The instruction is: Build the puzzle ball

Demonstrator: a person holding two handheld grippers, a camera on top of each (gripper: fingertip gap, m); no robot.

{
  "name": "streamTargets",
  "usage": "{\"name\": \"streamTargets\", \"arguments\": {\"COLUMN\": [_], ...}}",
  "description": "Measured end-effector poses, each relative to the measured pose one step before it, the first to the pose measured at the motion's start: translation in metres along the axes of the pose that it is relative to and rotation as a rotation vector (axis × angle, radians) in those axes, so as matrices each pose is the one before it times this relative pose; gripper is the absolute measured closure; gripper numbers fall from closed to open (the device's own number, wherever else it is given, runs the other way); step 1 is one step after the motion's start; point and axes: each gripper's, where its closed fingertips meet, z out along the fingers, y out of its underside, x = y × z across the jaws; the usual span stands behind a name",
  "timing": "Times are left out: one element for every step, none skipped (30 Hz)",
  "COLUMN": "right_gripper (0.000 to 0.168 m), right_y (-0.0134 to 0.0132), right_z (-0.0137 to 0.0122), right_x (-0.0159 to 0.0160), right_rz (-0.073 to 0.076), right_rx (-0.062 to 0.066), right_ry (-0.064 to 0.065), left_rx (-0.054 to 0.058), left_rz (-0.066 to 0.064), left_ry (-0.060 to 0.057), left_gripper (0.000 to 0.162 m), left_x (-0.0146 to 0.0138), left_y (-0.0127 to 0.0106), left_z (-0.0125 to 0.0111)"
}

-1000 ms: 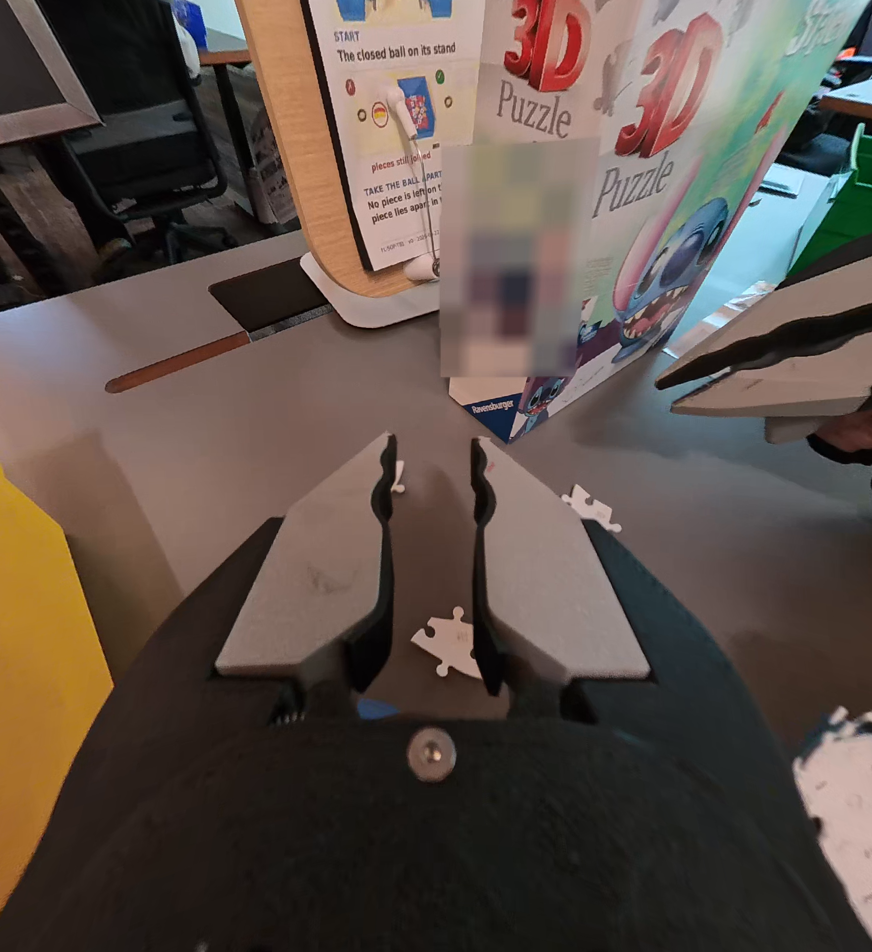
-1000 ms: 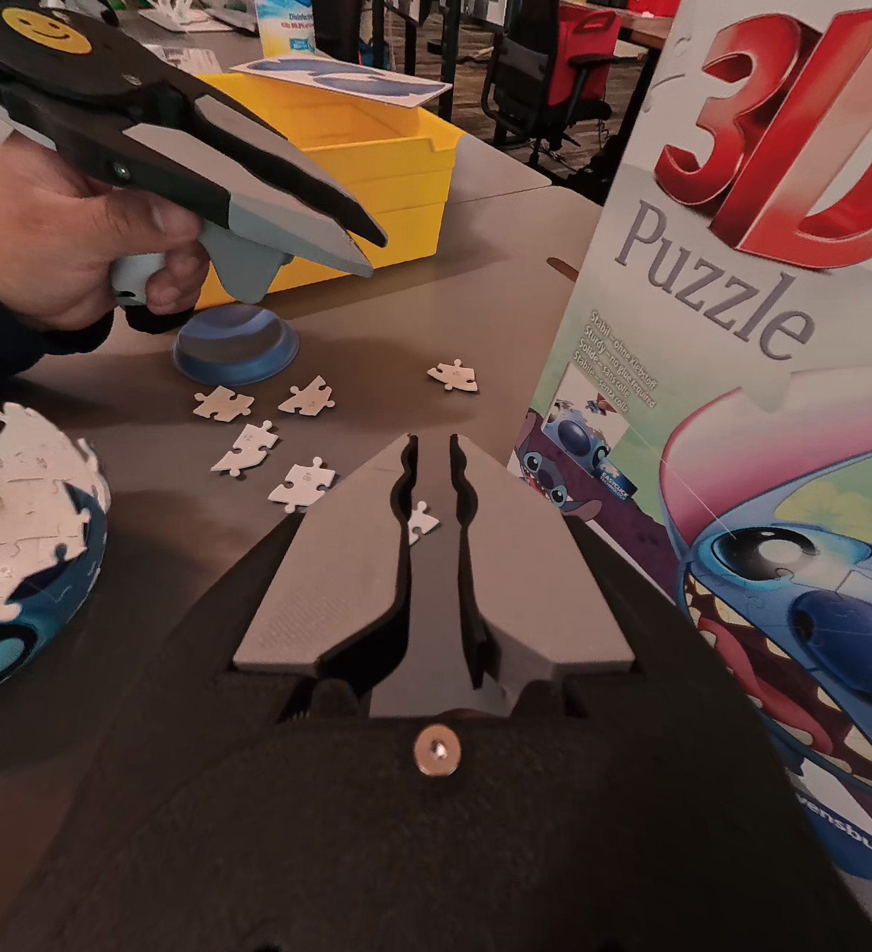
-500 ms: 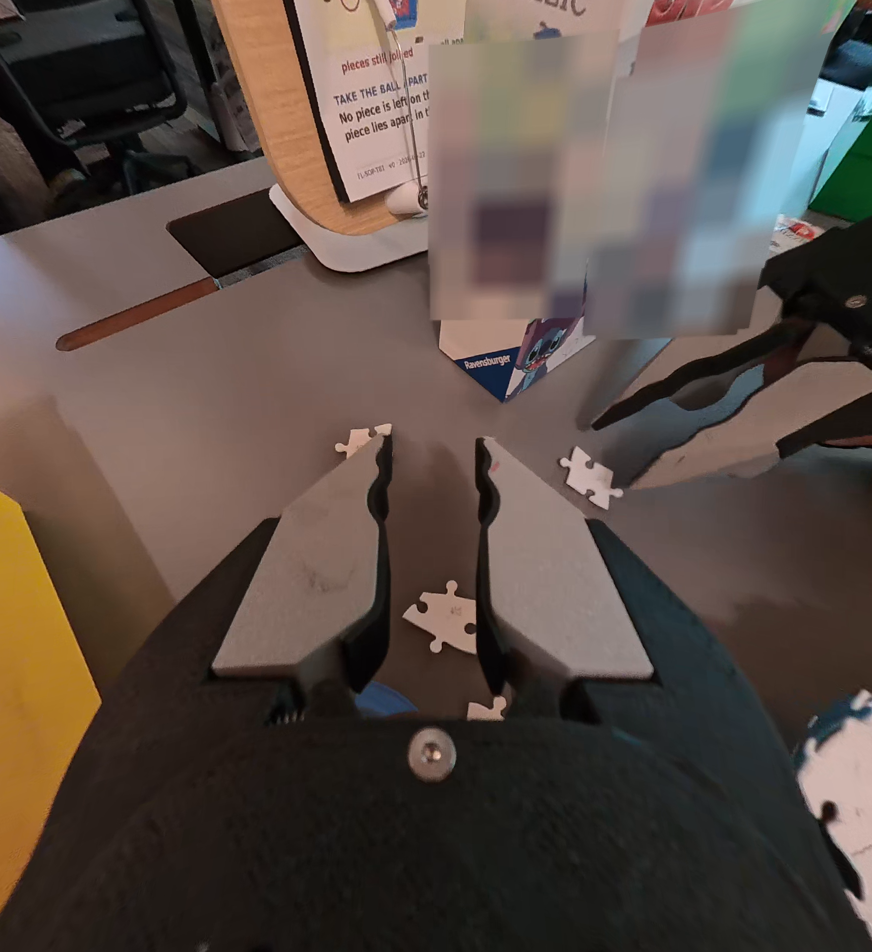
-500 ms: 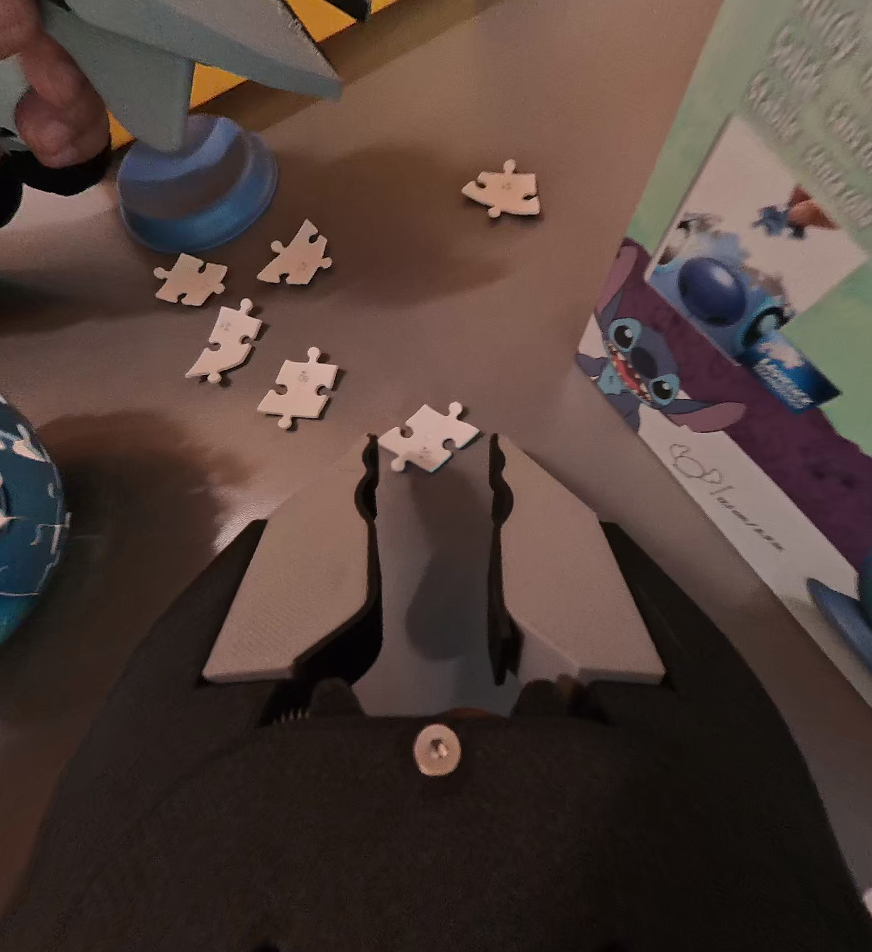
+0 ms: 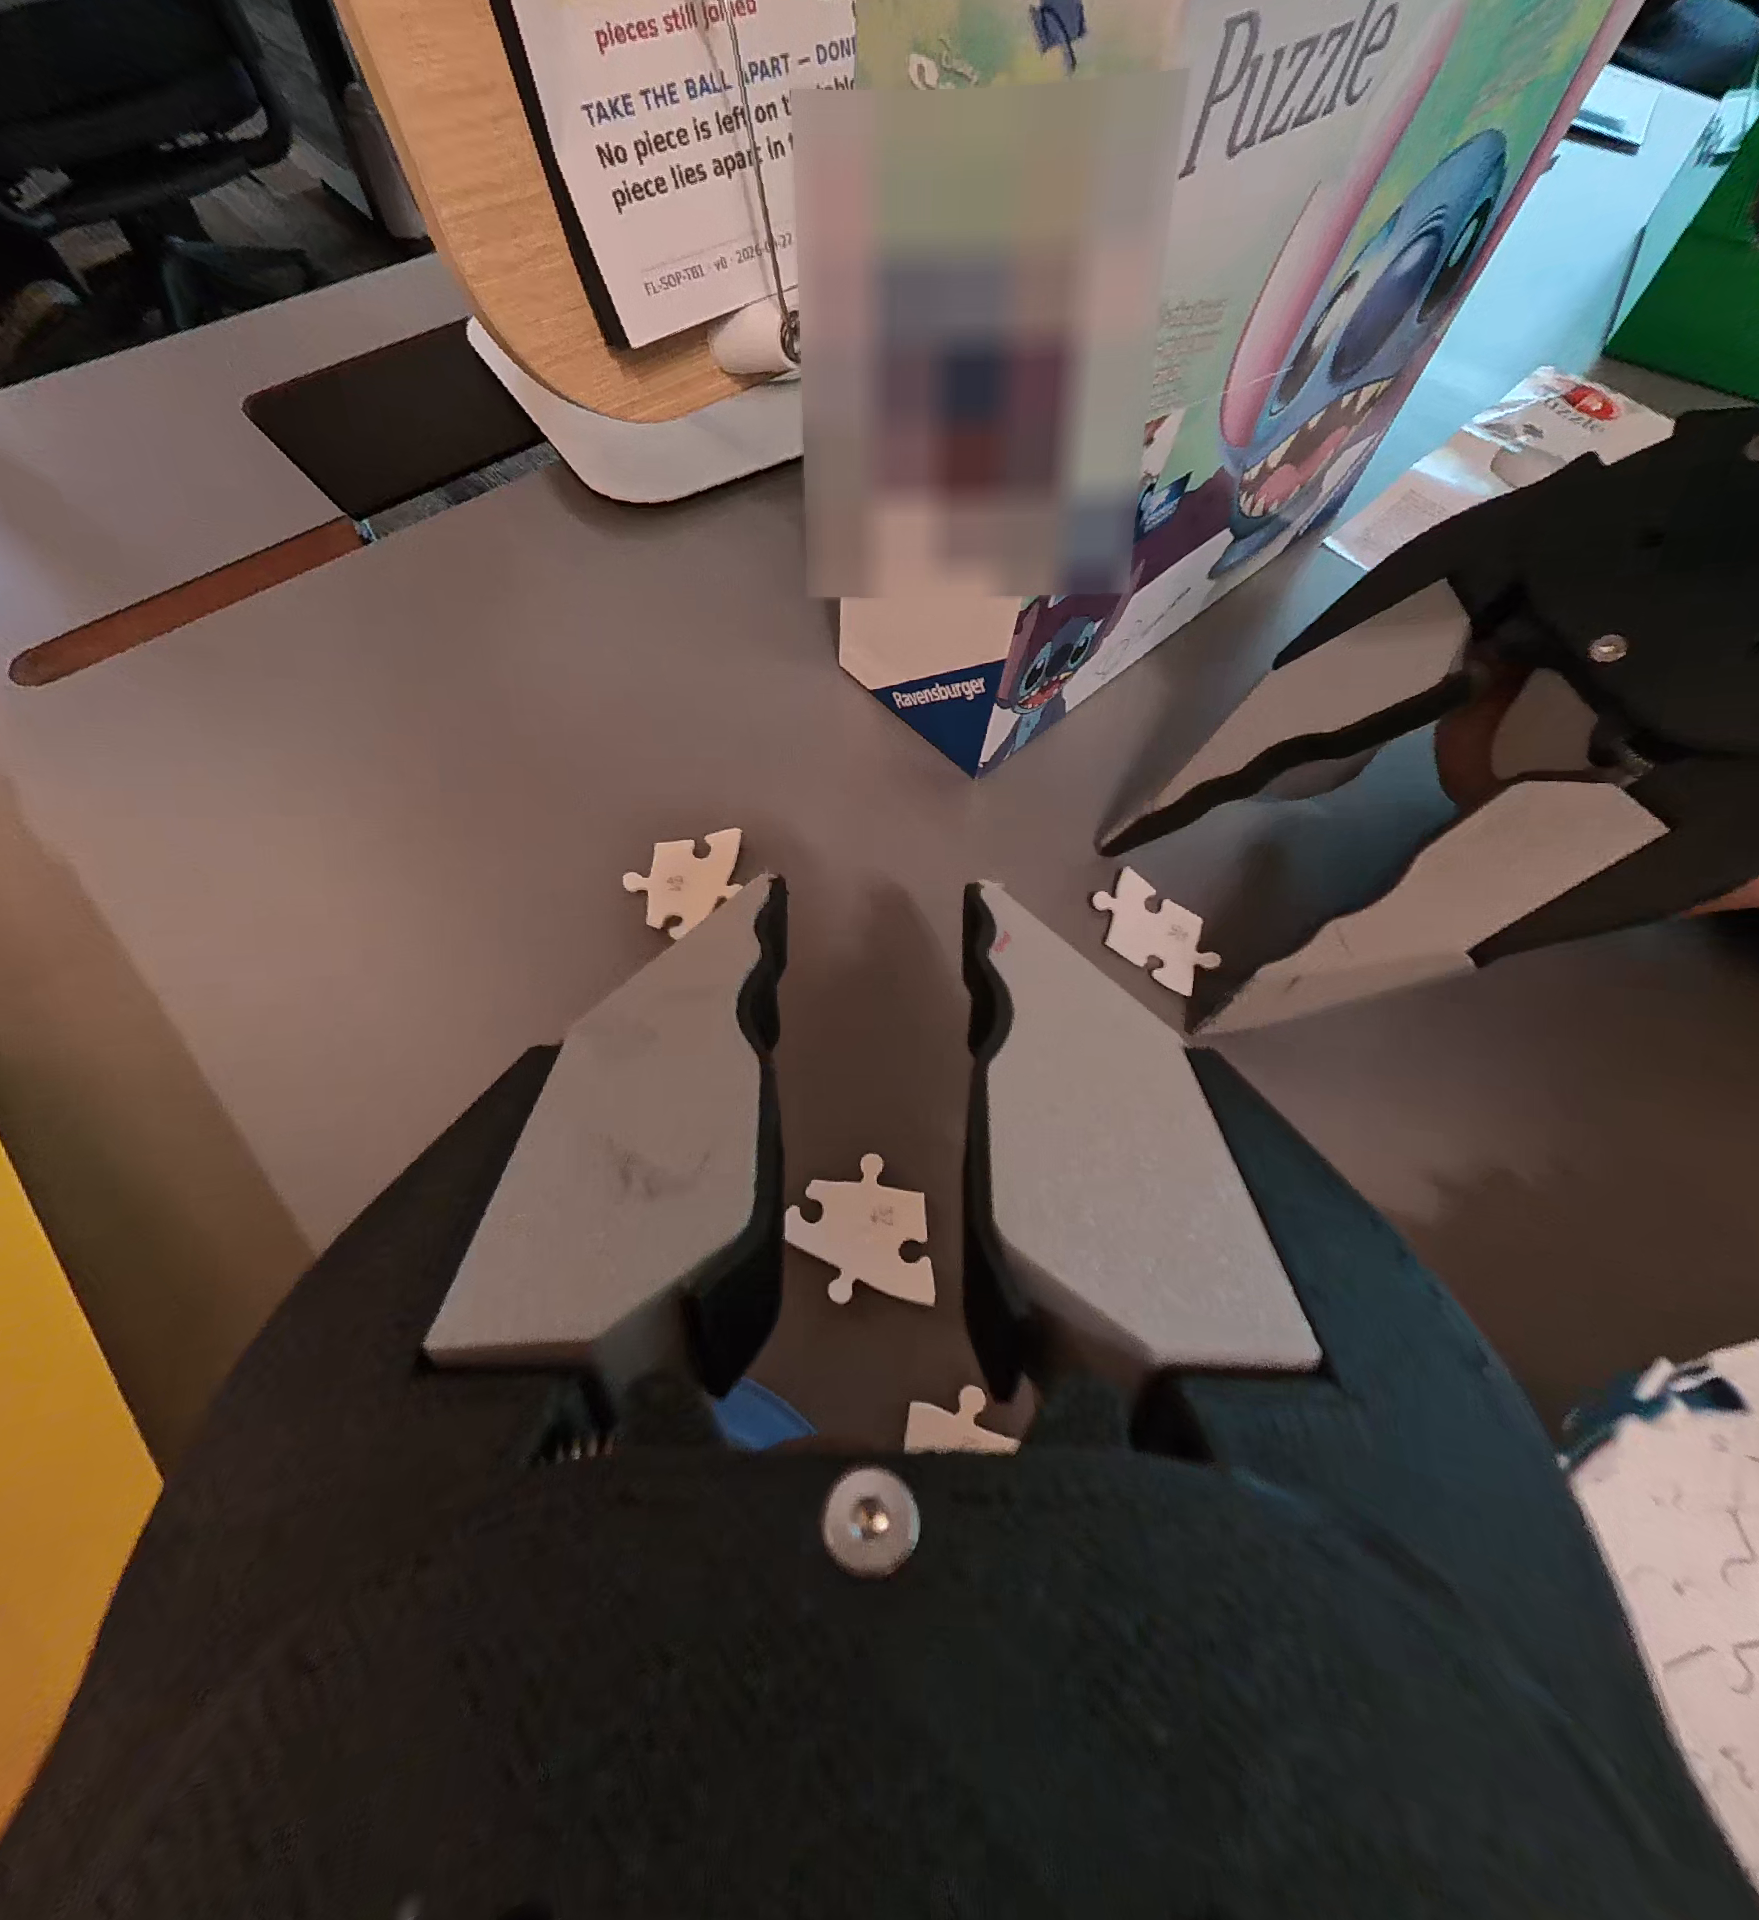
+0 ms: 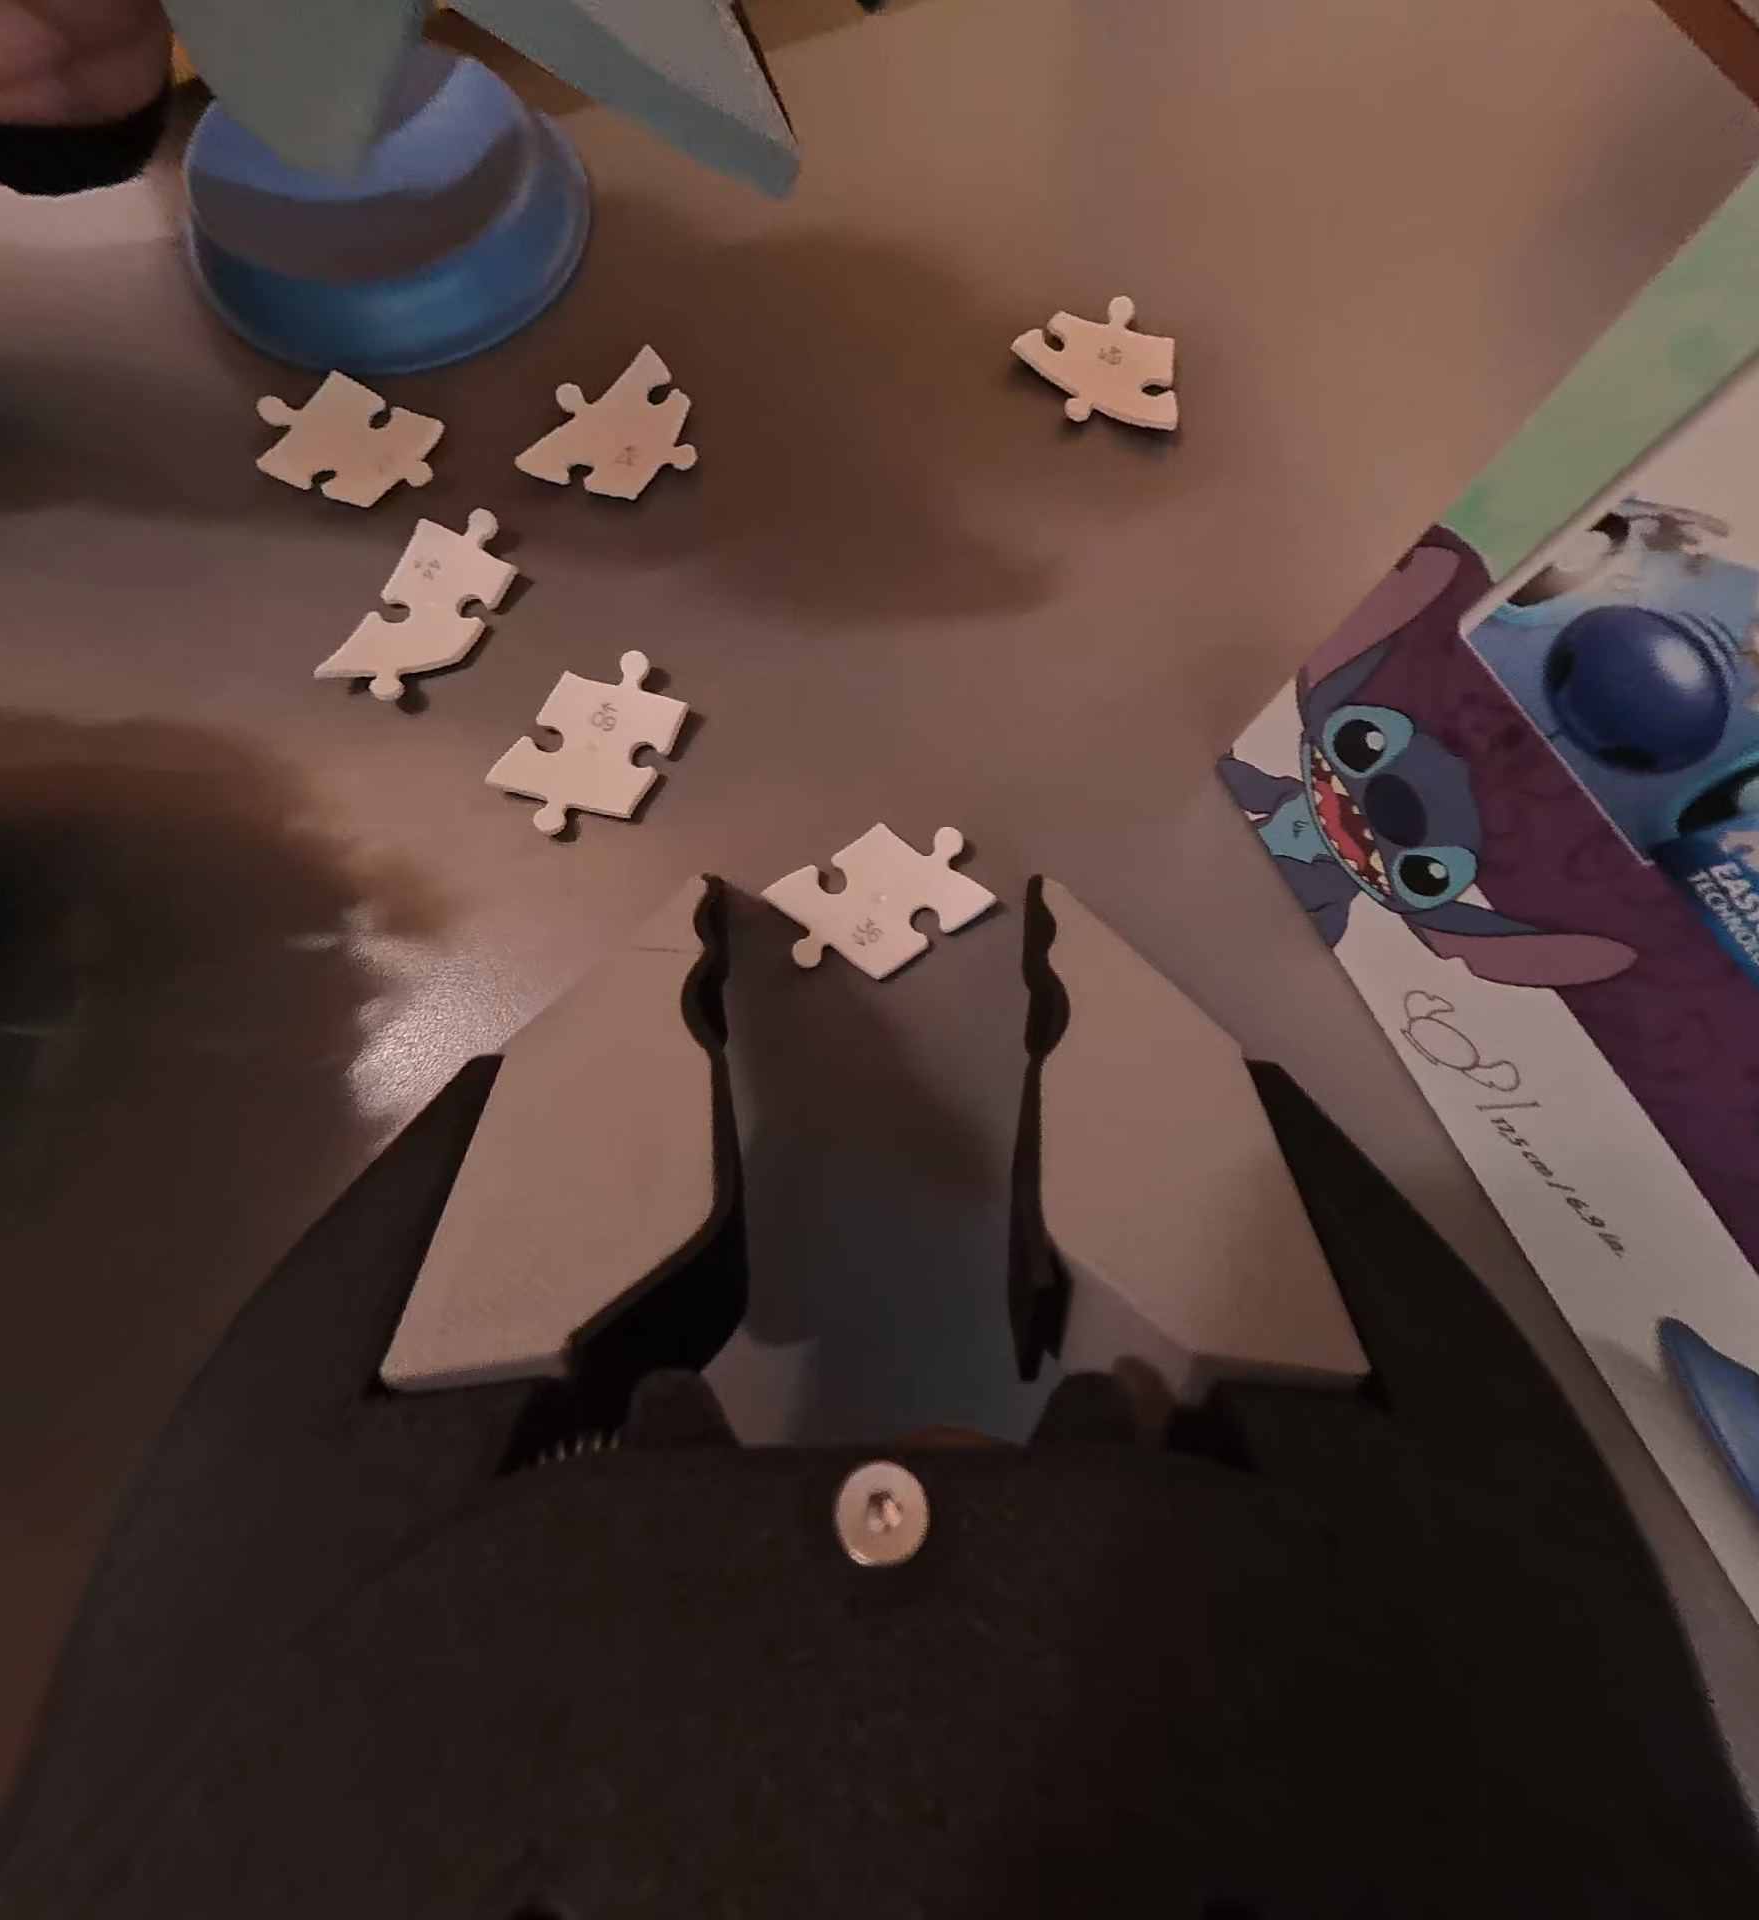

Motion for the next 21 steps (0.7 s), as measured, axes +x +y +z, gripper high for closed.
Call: {"name": "streamTargets", "arguments": {"right_gripper": [0.117,0.119,0.122,0.126,0.126,0.126,0.127,0.127,0.127,0.127,0.127,0.127,0.127,0.127,0.127,0.127,0.127,0.127,0.126,0.126,0.126], "right_y": [-0.00041,-0.00036,-0.00038,-0.00041,-0.00018,-0.00022,-0.00039,-0.00054,-0.00063,-0.0014,-0.00297,-0.00432,-0.00543,-0.00584,-0.00584,-0.00469,-0.00385,-0.00395,-0.0045,-0.00444,-0.00452], "right_z": [0.00017,0.00019,0.00034,0.0003,0.00015,0.00002,0.00013,-0.00012,-0.0003,-0.00088,-0.00168,-0.00257,-0.00319,-0.00378,-0.00372,-0.00329,-0.00266,-0.00216,-0.00178,-0.00143,-0.00132], "right_x": [-0.00167,-0.00106,-0.00072,-0.00031,0.00017,0.00006,0.0003,0.00061,0.0009,0.00055,0.00025,-0.00031,-0.00032,-0.00068,-0.0009,-0.00015,-0.00013,-0.00156,-0.0024,-0.00206,-0.0019], "right_rz": [-0.0096,-0.0078,-0.0064,-0.0042,-0.0022,-0.0021,-0.0057,-0.0094,-0.0124,-0.0149,-0.0134,-0.0107,-0.0108,-0.0144,-0.0194,-0.0214,-0.0214,-0.0212,-0.0202,-0.0183,-0.0171], "right_rx": [0.0028,0.002,0.0022,0.0015,-0.0015,-0.0015,0.0007,0.0009,-0.0004,0.0026,0.0106,0.0184,0.0246,0.0276,0.0278,0.0213,0.0156,0.0168,0.0191,0.0167,0.0151], "right_ry": [-0.0096,-0.0058,-0.0035,-0.0002,0.0026,0.004,0.0084,0.0138,0.0163,0.0159,0.0139,0.0099,0.0092,0.0082,0.0083,0.0136,0.0144,0.0071,0.0026,0.0046,0.0048], "left_rx": [-0.0073,-0.0055,-0.0042,-0.0043,-0.0035,-0.0048,-0.0057,-0.0045,-0.0067,-0.0098,-0.0101,-0.007,-0.0038,-0.0005,0.0006,-0.0002,-0.0023,0.0001,0.0082,0.0095,0.0024], "left_rz": [-0.0012,0.0006,0.0021,0.0019,0.0018,0.0015,0.0007,0.0007,0.0002,-0.0018,-0.0048,-0.0073,-0.0084,-0.0092,-0.012,-0.0187,-0.0286,-0.0377,-0.0375,-0.0301,-0.0187], "left_ry": [0.0022,0.0018,0.0013,-0.0004,0.0006,0.0024,0.0028,0.0042,0.0075,0.0091,0.0113,0.0114,0.0113,0.0119,0.0171,0.0282,0.0453,0.0553,0.0556,0.0466,0.0322], "left_gripper": [0.129,0.129,0.129,0.129,0.129,0.129,0.129,0.129,0.129,0.129,0.129,0.129,0.129,0.129,0.129,0.129,0.129,0.129,0.13,0.13,0.13], "left_x": [0.00054,0.00059,0.00056,0.00024,0.00041,0.00058,0.00064,0.00086,0.00137,0.00165,0.00184,0.00175,0.00165,0.00149,0.00227,0.00354,0.00583,0.0072,0.0072,0.00631,0.0045], "left_y": [0.00129,0.00104,0.00086,0.00078,0.00072,0.00081,0.00092,0.00079,0.0012,0.00163,0.00171,0.00116,0.00075,0.00007,-0.00006,-0.00012,0.0002,-0.00023,-0.00142,-0.00144,-0.00026], "left_z": [0.00086,0.0008,0.0007,0.00063,0.0006,0.00044,0.00059,0.0006,0.00086,0.001,0.00104,0.001,0.00058,0.00033,0.00012,0.00003,0.0002,0.0002,0.0001,0.00012,0.00051]}}
